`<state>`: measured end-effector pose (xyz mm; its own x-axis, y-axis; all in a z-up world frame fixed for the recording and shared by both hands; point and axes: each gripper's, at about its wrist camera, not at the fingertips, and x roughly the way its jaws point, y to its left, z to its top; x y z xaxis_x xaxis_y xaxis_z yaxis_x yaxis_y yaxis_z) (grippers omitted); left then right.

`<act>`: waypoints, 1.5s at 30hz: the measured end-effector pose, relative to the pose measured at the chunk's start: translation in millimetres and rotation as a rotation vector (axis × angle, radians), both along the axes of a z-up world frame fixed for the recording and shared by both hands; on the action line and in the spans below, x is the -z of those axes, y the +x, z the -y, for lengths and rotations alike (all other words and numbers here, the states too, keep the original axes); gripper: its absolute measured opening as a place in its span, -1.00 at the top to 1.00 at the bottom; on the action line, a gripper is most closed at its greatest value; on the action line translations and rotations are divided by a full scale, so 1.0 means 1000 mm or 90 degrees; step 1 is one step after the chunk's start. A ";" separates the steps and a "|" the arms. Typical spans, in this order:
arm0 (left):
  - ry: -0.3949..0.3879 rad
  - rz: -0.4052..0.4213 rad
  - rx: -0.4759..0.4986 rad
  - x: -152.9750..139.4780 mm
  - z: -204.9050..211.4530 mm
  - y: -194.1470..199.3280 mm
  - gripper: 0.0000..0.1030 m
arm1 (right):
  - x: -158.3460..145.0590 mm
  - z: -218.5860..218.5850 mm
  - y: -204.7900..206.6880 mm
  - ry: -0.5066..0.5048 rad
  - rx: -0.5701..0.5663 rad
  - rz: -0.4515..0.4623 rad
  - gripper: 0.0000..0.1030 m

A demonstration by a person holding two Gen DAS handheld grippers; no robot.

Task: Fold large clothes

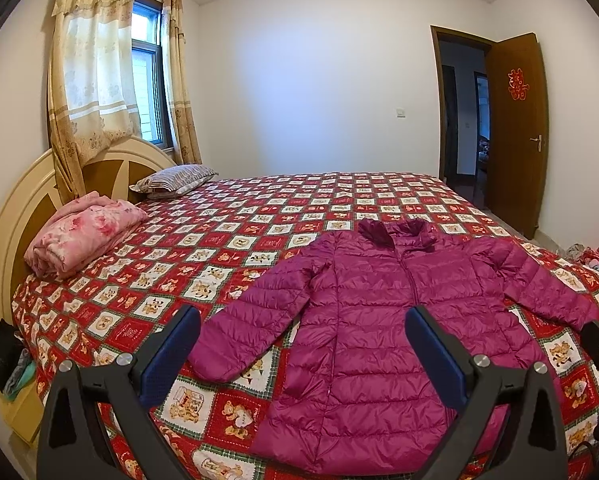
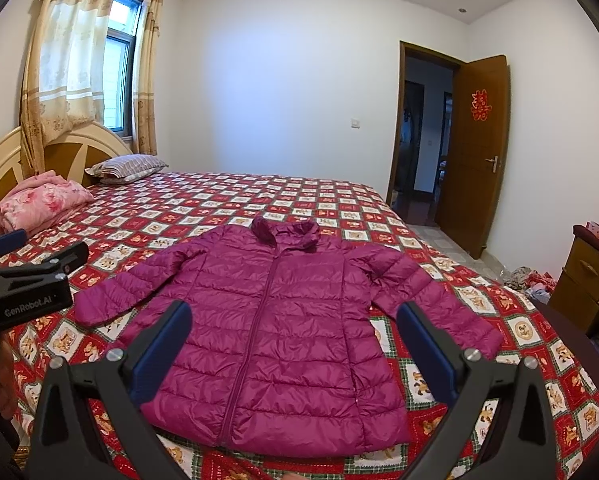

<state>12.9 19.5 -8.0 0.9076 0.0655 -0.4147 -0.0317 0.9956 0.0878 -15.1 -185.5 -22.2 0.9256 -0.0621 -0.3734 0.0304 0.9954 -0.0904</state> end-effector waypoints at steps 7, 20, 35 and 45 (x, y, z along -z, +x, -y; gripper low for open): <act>-0.007 0.001 -0.003 0.003 -0.005 0.000 -0.98 | 0.001 -0.002 0.001 0.001 -0.005 -0.003 -1.00; -0.007 -0.010 -0.005 0.013 -0.007 0.005 -0.98 | 0.011 0.000 0.005 0.015 -0.015 -0.017 -1.00; 0.003 -0.087 0.004 0.061 -0.002 0.058 -0.98 | 0.071 0.076 0.069 0.083 0.067 -0.126 -1.00; 0.008 -0.117 0.021 0.087 0.012 0.109 -0.98 | 0.105 0.162 0.109 0.170 0.166 -0.173 -0.70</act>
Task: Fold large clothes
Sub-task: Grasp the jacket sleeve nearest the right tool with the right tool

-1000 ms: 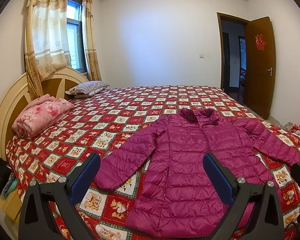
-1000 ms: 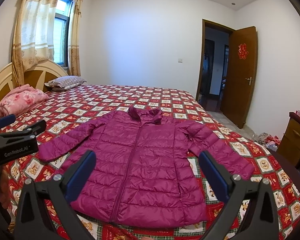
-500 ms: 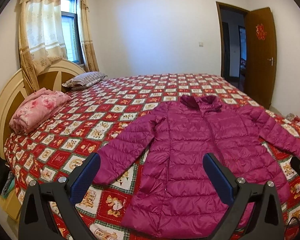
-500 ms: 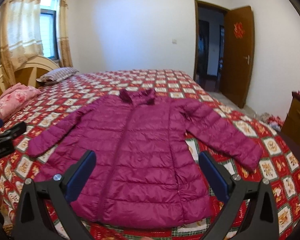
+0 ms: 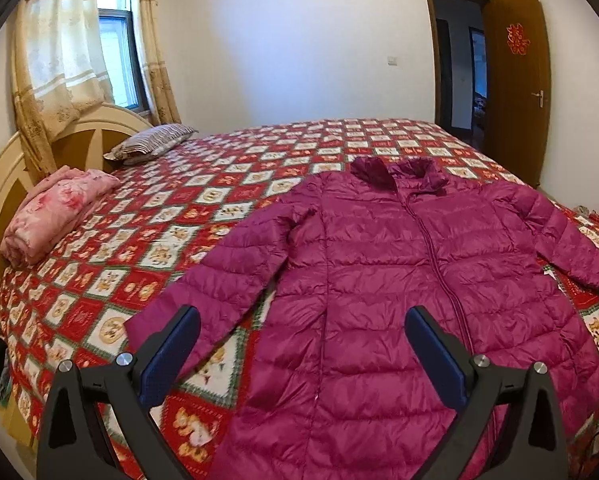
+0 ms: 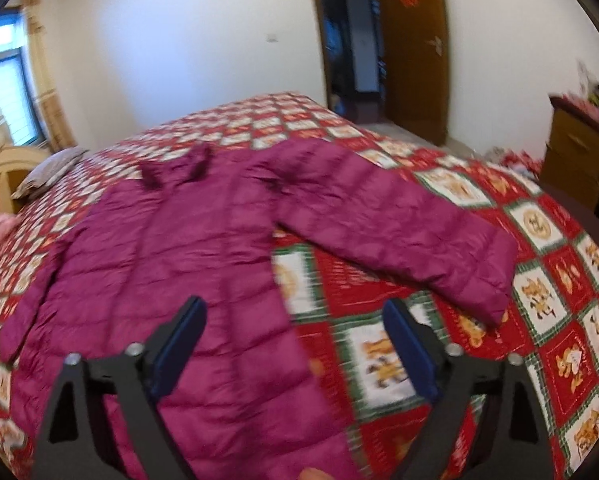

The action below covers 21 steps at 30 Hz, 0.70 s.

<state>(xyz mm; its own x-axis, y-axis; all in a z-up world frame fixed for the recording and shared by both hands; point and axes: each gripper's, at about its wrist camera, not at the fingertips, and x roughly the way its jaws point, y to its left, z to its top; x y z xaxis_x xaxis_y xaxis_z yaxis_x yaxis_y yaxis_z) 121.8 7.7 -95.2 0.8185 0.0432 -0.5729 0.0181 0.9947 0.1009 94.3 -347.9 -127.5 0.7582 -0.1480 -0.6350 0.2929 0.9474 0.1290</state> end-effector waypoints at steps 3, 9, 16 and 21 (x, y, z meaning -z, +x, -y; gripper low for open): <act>0.006 -0.004 0.008 0.008 0.008 0.019 -0.98 | 0.010 0.042 0.009 0.031 0.053 -0.017 -0.62; 0.029 -0.015 0.008 0.024 0.021 0.051 -0.98 | 0.016 0.110 0.013 0.044 0.153 -0.021 -0.53; 0.062 -0.028 -0.009 0.038 0.013 0.079 -0.98 | 0.035 0.152 0.029 0.045 0.203 -0.072 -0.17; 0.071 -0.064 -0.024 0.045 -0.011 0.091 -0.98 | 0.043 0.159 0.025 0.053 0.194 -0.086 0.22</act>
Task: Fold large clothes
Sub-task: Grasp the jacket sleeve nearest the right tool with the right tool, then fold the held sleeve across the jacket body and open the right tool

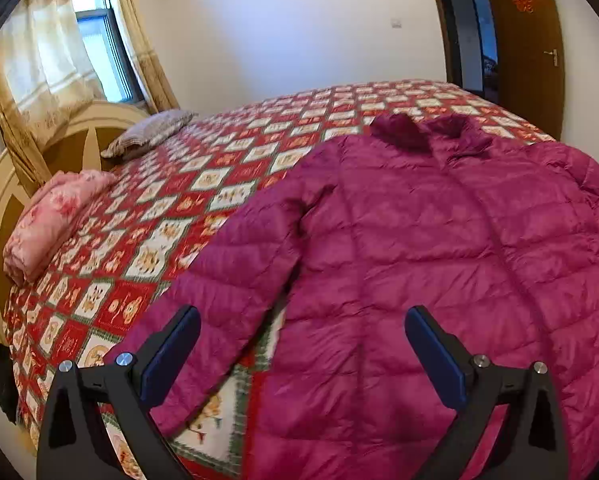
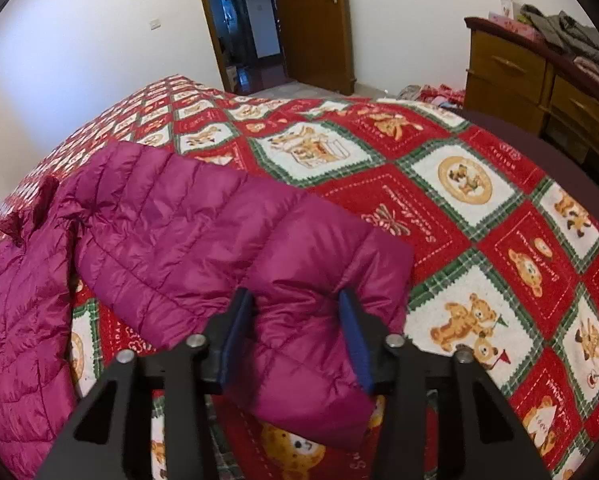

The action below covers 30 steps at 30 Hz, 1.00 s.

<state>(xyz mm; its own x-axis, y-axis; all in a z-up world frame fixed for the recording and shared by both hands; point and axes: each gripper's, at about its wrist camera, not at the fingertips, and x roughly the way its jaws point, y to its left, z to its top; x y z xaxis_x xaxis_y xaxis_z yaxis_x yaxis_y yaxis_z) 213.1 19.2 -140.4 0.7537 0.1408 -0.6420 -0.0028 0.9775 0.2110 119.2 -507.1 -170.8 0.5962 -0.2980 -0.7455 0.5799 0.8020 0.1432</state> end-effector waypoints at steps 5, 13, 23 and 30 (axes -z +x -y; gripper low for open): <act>-0.006 0.005 -0.013 -0.009 -0.026 0.002 -0.98 | -0.001 0.013 -0.004 0.023 -0.014 0.004 0.63; -0.029 0.028 -0.007 -0.037 -0.038 0.010 -0.98 | -0.058 -0.031 0.015 -0.075 -0.072 0.042 0.82; -0.068 0.012 -0.012 -0.045 -0.044 0.031 -0.98 | -0.107 -0.199 0.092 -0.223 -0.282 0.092 0.82; -0.057 0.025 -0.049 -0.039 -0.065 0.035 -0.98 | -0.054 -0.283 0.144 -0.268 -0.371 0.071 0.82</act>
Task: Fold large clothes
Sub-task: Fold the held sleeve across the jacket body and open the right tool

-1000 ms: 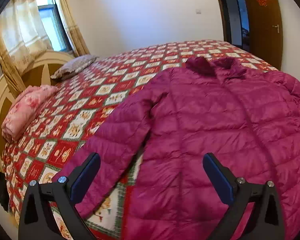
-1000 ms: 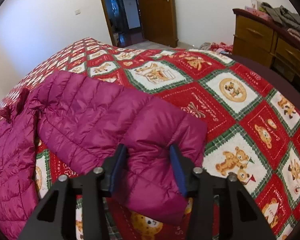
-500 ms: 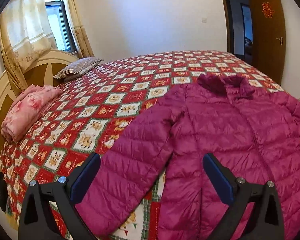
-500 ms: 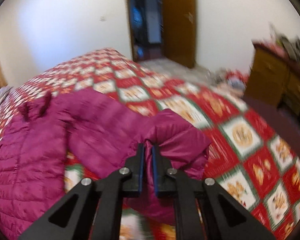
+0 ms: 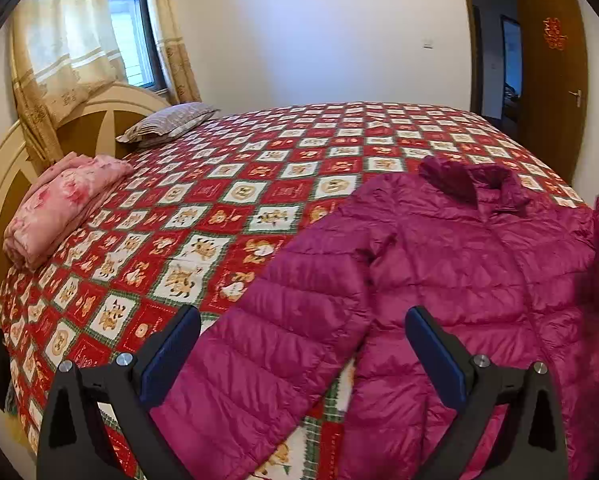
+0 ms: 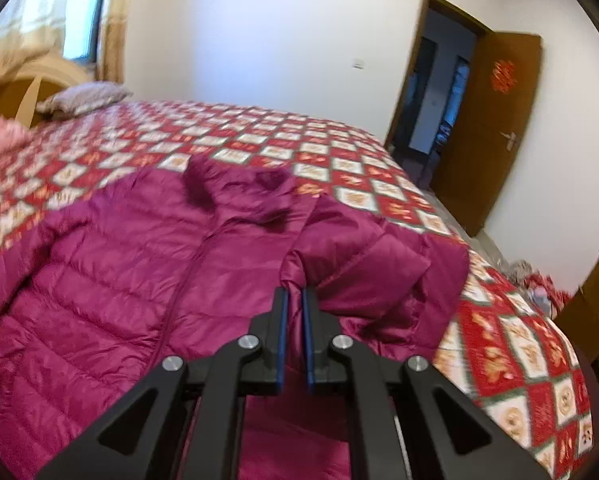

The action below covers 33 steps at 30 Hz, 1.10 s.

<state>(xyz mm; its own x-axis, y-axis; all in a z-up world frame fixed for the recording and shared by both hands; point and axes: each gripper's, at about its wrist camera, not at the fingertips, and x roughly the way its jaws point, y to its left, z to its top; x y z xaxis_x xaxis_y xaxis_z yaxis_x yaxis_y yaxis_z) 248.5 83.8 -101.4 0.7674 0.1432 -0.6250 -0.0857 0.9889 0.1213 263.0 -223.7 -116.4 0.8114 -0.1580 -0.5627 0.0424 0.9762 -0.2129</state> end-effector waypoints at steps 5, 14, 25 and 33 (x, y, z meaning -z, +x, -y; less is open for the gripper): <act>0.000 -0.016 -0.021 0.015 -0.013 0.009 -0.98 | 0.021 -0.020 -0.002 0.029 -0.059 -0.025 -0.04; -0.025 -0.024 -0.026 0.016 0.007 0.030 -0.98 | 0.000 -0.016 -0.068 0.078 -0.116 -0.010 -0.20; -0.083 -0.060 0.136 0.024 0.145 0.063 -0.98 | 0.016 0.073 -0.053 0.128 0.051 -0.006 -0.19; -0.118 -0.119 0.234 0.064 0.225 0.101 -0.08 | 0.023 0.119 -0.064 0.132 0.106 -0.016 -0.20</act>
